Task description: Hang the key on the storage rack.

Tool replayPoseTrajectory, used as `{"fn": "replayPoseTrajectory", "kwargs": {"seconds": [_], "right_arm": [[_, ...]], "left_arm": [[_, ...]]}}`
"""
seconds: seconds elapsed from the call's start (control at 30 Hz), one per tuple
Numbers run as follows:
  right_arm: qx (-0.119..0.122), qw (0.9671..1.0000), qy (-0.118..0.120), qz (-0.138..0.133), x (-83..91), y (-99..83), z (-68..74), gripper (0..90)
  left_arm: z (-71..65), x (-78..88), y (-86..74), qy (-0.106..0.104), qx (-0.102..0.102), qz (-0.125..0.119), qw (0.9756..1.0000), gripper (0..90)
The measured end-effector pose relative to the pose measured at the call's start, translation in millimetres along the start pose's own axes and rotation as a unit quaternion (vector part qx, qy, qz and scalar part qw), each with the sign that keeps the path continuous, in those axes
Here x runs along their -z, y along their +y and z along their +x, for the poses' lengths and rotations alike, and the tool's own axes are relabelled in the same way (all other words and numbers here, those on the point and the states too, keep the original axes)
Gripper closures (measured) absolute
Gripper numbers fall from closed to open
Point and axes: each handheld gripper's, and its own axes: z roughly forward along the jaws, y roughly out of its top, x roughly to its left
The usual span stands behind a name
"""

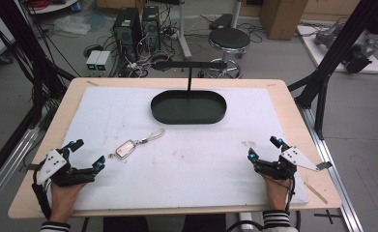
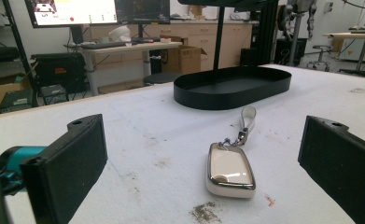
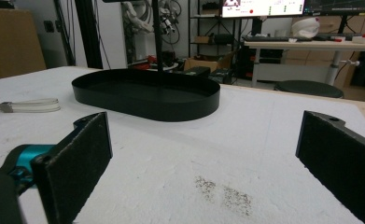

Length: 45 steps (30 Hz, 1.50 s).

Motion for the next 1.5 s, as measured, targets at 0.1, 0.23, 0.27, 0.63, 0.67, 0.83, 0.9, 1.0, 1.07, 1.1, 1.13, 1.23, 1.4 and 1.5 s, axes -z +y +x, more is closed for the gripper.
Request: {"fn": "replayPoseTrajectory", "kwargs": {"seconds": [0.1,0.23,0.27,0.63,0.67,0.83,0.9,1.0,1.07,1.1,1.13,1.23,1.4,1.5], "right_arm": [[-0.007,1.0,0.001,-0.001,0.4,-0.1,-0.3,2.5],[-0.005,1.0,0.0,-0.002,1.0,-0.2,0.0,2.5],[-0.003,1.0,-0.002,-0.003,0.7,-0.2,0.2,2.5],[0.003,1.0,-0.004,-0.007,1.0,-0.4,0.9,2.5],[0.003,1.0,-0.004,-0.007,1.0,-0.4,0.9,2.5],[0.001,0.9999,-0.008,-0.008,1.3,-0.4,1.5,2.5],[0.004,0.9999,-0.009,-0.007,1.5,-0.5,1.8,2.5],[0.005,1.0,-0.006,-0.006,0.9,-0.3,1.6,2.5],[0.004,1.0,-0.005,-0.006,1.0,-0.4,1.6,2.5],[0.003,1.0,-0.004,-0.006,1.1,-0.4,1.6,2.5],[0.003,1.0,-0.004,-0.006,1.1,-0.4,1.6,2.5],[0.004,1.0,-0.005,-0.006,1.3,-0.5,2.5,2.5],[0.004,1.0,-0.005,-0.007,1.4,-0.7,2.6,2.5],[0.005,0.9999,-0.006,-0.009,1.4,-0.6,1.9,2.5]], "left_arm": [[0.2,0.1,0.0,0.001,0.0,-0.001,1.0,1.7],[0.2,-1.0,0.4,0.002,0.001,0.005,1.0,1.7],[0.0,-1.0,0.4,0.003,0.0,0.006,1.0,1.7],[1.1,-1.9,1.4,0.006,0.006,0.013,0.9999,1.7],[1.1,-1.9,1.4,0.006,0.006,0.013,0.9999,1.7],[1.9,-7.3,14.1,-0.003,0.017,0.055,0.9984,1.8],[1.7,-9.2,18.0,-0.006,0.01,0.058,0.9982,1.8],[1.6,-16.5,31.1,-0.028,-0.006,0.071,0.997,1.7],[1.2,-22.7,39.2,-0.042,-0.011,0.082,0.9957,1.8],[1.0,-30.3,46.8,-0.058,-0.01,0.097,0.9935,1.8],[1.0,-30.3,46.8,-0.058,-0.01,0.097,0.9935,1.8],[-0.3,-42.3,57.1,-0.074,-0.017,0.118,0.9901,1.8],[1.0,-62.4,68.1,-0.102,-0.007,0.154,0.9828,1.8],[3.7,-77.0,77.8,-0.114,-0.011,0.179,0.977,1.8]]}}
